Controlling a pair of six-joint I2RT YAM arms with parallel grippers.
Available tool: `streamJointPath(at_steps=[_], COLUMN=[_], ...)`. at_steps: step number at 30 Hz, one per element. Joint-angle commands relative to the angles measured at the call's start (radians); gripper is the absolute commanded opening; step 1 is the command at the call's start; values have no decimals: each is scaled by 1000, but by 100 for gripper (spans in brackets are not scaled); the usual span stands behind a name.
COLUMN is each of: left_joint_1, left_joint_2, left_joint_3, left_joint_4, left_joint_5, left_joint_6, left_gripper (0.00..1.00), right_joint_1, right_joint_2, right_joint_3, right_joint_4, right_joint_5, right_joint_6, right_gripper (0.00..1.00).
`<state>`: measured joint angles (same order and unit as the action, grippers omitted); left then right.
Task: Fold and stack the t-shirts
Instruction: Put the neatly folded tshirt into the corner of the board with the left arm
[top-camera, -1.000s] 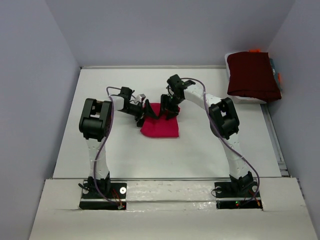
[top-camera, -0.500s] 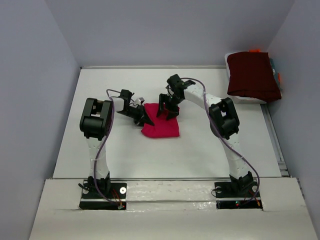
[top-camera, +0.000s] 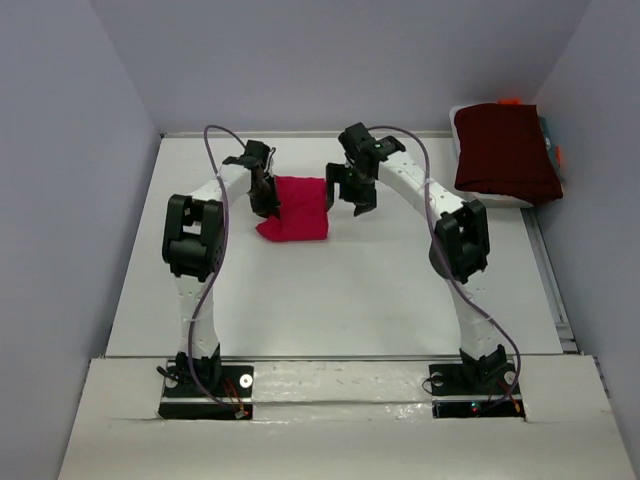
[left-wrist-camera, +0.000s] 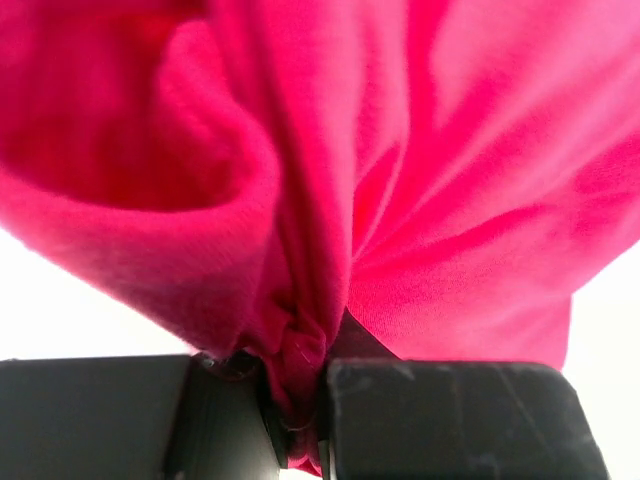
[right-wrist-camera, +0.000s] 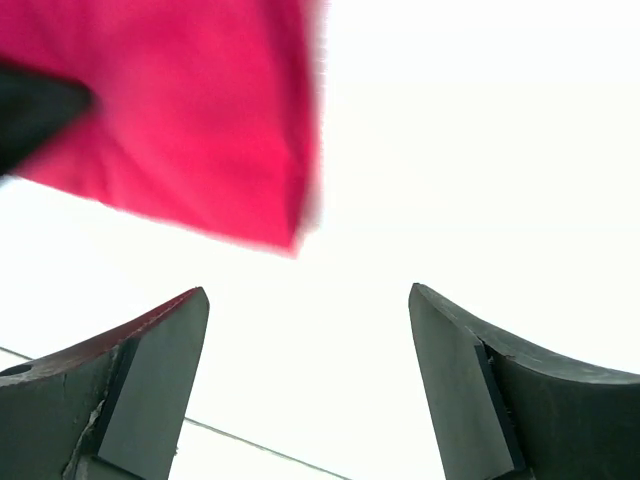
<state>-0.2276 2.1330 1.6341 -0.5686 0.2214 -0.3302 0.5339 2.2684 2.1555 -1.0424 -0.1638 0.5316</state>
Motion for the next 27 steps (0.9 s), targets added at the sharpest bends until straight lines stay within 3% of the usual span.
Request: streamJointPath(at_steps=[1, 8, 16, 24, 27], left_joint_1=[23, 88, 195, 269, 294], left_joint_2=[1, 53, 157, 367, 384], left_joint_3=[140, 311, 460, 825, 850], left_joint_4=[-108, -137, -129, -226, -211], left_joint_5=[-397, -553, -551, -557, -564], left_joint_6=[31, -27, -73, -56, -52], left_gripper=[6, 6, 6, 5, 5], right_joint_1=[-17, -17, -17, -17, -17], right_joint_2=[-144, -174, -219, -245, -253], right_joint_3=[-6, -14, -114, -166, -172], right_joint_4=[-76, -120, -111, -123, -131], right_joint_5=[98, 104, 104, 101, 95], right_joint_6=[-12, -18, -24, -44, -45], right_gripper=[88, 88, 88, 88, 88])
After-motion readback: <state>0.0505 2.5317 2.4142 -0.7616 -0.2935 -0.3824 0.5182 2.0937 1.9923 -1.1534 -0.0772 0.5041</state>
